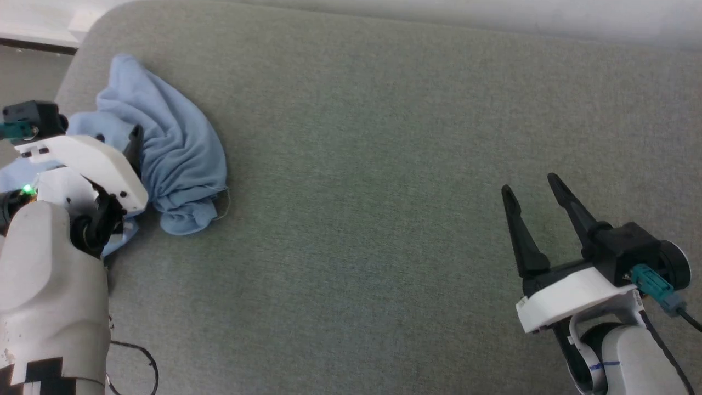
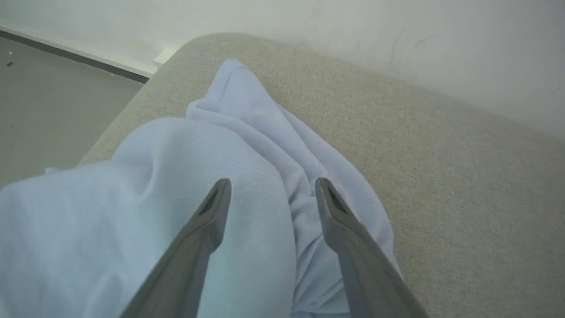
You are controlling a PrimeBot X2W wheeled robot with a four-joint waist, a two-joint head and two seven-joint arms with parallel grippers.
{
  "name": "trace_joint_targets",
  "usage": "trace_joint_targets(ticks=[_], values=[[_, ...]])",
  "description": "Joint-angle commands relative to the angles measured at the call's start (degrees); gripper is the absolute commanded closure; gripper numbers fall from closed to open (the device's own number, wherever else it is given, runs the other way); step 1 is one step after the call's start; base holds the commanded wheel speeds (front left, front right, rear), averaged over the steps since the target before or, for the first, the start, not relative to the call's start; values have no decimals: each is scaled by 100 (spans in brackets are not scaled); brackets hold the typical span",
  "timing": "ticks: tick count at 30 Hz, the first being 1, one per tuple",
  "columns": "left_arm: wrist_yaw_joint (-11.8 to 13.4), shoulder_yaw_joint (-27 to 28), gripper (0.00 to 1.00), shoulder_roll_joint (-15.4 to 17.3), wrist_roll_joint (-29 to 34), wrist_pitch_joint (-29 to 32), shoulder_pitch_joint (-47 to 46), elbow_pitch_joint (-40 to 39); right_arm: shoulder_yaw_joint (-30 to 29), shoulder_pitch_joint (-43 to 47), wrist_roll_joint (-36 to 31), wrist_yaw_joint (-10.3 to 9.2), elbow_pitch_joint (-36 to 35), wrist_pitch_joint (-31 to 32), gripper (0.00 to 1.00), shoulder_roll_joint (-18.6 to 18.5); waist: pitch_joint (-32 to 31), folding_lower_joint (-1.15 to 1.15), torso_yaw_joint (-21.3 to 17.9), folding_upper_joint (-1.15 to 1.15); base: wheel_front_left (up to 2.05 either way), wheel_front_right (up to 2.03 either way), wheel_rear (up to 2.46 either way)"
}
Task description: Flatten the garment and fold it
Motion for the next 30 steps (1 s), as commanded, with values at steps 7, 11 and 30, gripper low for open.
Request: trace_joint_targets(ticks=[7, 11, 30], values=[[-127, -196, 0, 220, -465, 1174, -415, 1143, 139, -299, 32, -5, 94, -59, 0, 6, 440, -1, -197, 0, 0, 0, 0], [-159, -319, 0, 277, -664, 1883, -472, 1668, 227, -391, 70, -5, 140, -75, 0, 7, 494, -1, -202, 0, 0, 0, 0], [99, -848, 100, 768, -153, 137, -637, 1079, 219, -224, 368, -5, 447, -328, 0, 7, -248, -1, -207, 0, 0, 0, 0]])
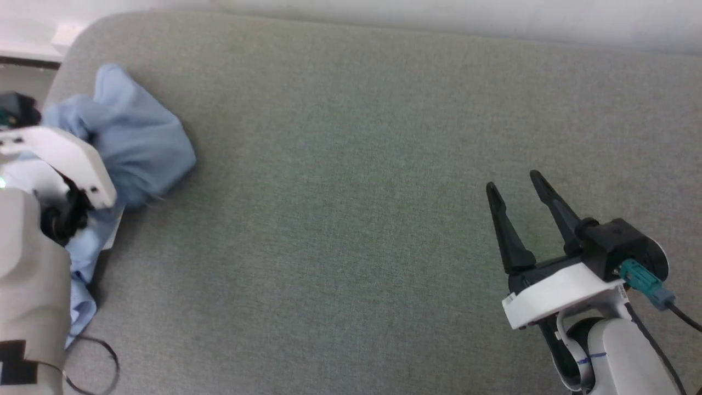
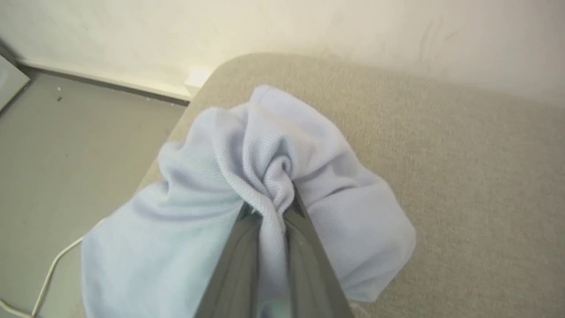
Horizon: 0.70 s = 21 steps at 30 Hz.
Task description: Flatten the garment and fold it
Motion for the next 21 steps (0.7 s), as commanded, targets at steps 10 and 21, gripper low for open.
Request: trace_joint_targets(ticks=[10, 21], values=[[285, -358, 100, 197, 794, -2662, -709, -868, -114, 304, 231, -5, 148, -246, 0, 3, -876, 0, -167, 0, 0, 0, 0], [218, -835, 100, -429, 848, -3077, -724, -2185, -309, 686, 362, -5, 51, -240, 0, 3, -1442, 0, -992, 0, 0, 0, 0]])
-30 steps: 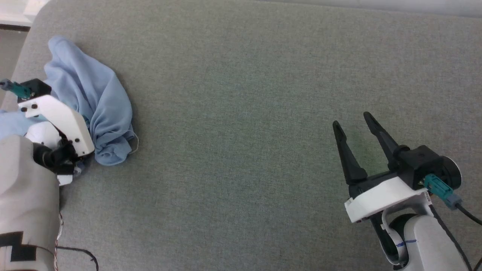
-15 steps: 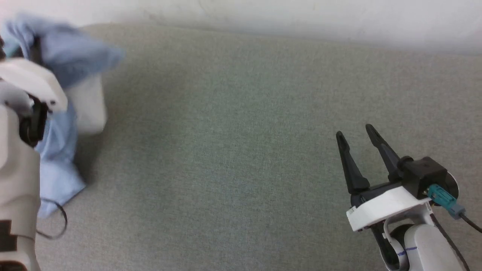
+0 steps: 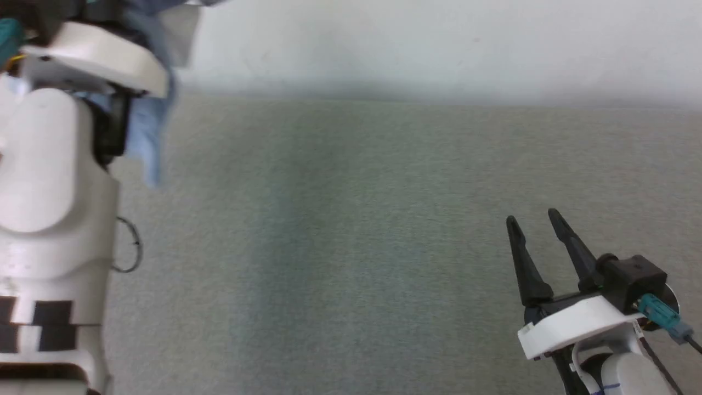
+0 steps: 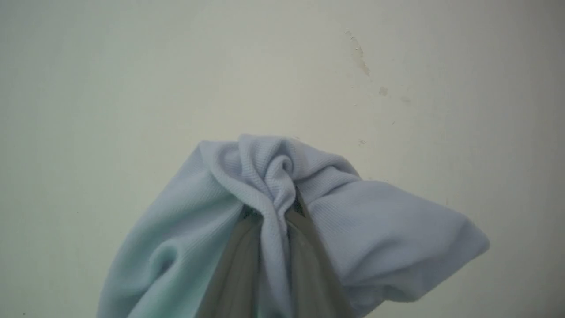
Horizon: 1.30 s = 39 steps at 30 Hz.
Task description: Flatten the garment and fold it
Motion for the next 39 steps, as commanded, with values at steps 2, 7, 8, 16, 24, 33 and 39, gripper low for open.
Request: trace_joint_targets(ticks=[2, 7, 8, 16, 24, 33, 39], values=[[-30, -121, 100, -258, -123, 159, 179, -454, -45, 147, 68, -5, -41, 14, 0, 1, -374, 1, -604, 0, 0, 0, 0], [-32, -321, 100, -713, -469, 587, 767, -1322, -128, 287, 105, -5, -96, 54, 0, 1, -417, 1, -1000, 0, 0, 0, 0], [-35, -378, 100, -825, -560, 671, 932, -1489, -143, 306, 107, -5, -106, 62, 0, 1, -406, 1, -1065, 0, 0, 0, 0], [129, -642, 100, -1309, -1134, 1095, 2642, -1920, -189, 357, 204, -5, -132, 46, 0, 1, -268, 1, -1367, 0, 0, 0, 0], [289, -990, 100, -1465, -1181, 696, 4297, -938, -124, 285, 234, -5, -61, -22, 0, 1, -112, 1, -1422, 0, 0, 0, 0], [307, -1280, 0, -1475, -737, -45, 4502, -929, -166, 288, 211, -5, -9, -17, 0, 1, -140, 1, -1289, 0, 0, 0, 0], [594, -982, 0, -1483, -608, -177, 4505, -1637, -200, 343, 164, -5, -8, 60, 0, 1, -242, 1, -1143, 0, 0, 0, 0]])
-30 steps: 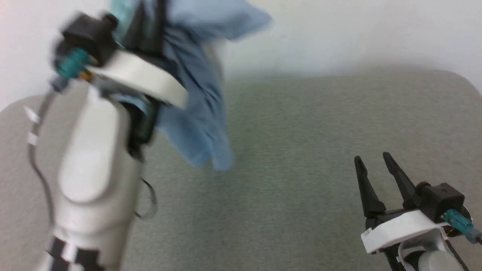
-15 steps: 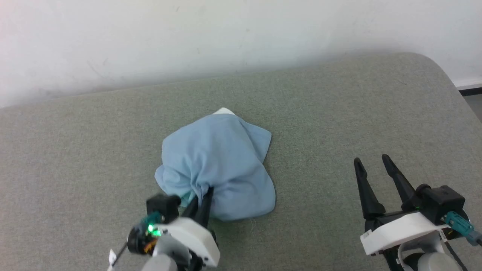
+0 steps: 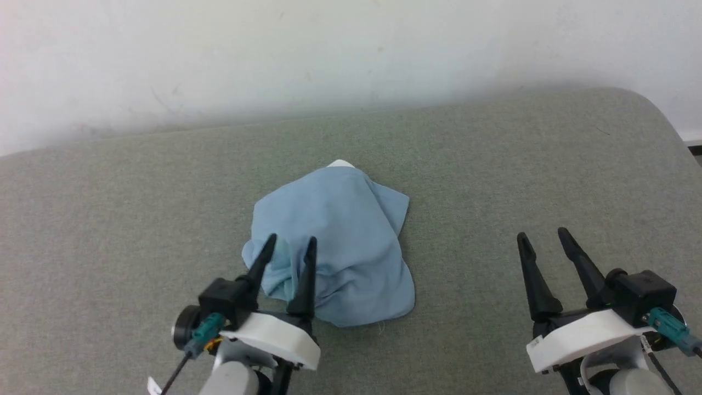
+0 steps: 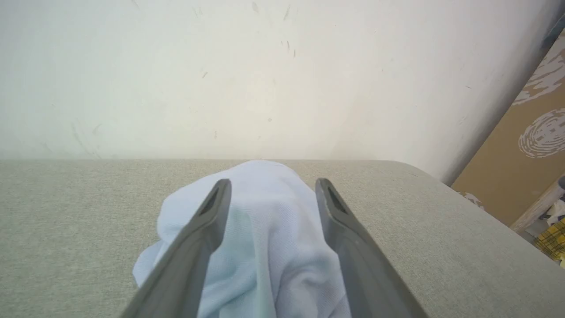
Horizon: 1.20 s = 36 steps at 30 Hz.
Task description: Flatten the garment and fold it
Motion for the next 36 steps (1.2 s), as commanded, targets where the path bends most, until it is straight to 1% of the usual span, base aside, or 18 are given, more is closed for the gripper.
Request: trace_joint_targets(ticks=[1, 8, 12, 17, 23, 26, 30, 36], values=[[95, 111, 0, 38, 79, -37, -23, -135, 0, 39, -47, -5, -1, 37, 0, 7, -60, 0, 65, 0, 0, 0, 0], [483, 638, 0, 447, 178, -45, 201, -442, -3, 165, -183, -5, -36, 260, 0, 7, -161, 0, 195, 0, 0, 0, 0], [612, 925, 0, 662, 119, -46, 405, -523, -56, 256, -225, -5, -62, 399, 0, 7, -201, 0, 267, 0, 0, 0, 0], [596, 1081, 0, 879, 9, 77, 660, -763, -131, 305, -242, -5, 0, 662, 0, 7, -189, 0, 391, 0, 0, 0, 0], [437, 1013, 0, 1044, -89, 357, 770, -995, -156, 186, -206, -5, 360, 1091, 0, 7, -168, 0, 628, 0, 0, 0, 0], [376, 922, 0, 1054, -101, 447, 764, -1048, -70, 33, -167, -5, 667, 1409, 0, 7, -146, 0, 754, 0, 0, 0, 0], [391, 839, 0, 1033, -58, 465, 716, -1106, 107, -352, -108, -5, 1156, 1703, 0, 7, -83, 0, 926, 0, 0, 0, 0], [406, 763, 0, 924, -106, 443, 656, -1107, 620, -1090, 34, -5, 2007, 2077, 0, 7, 15, 0, 1145, 0, 0, 0, 0]])
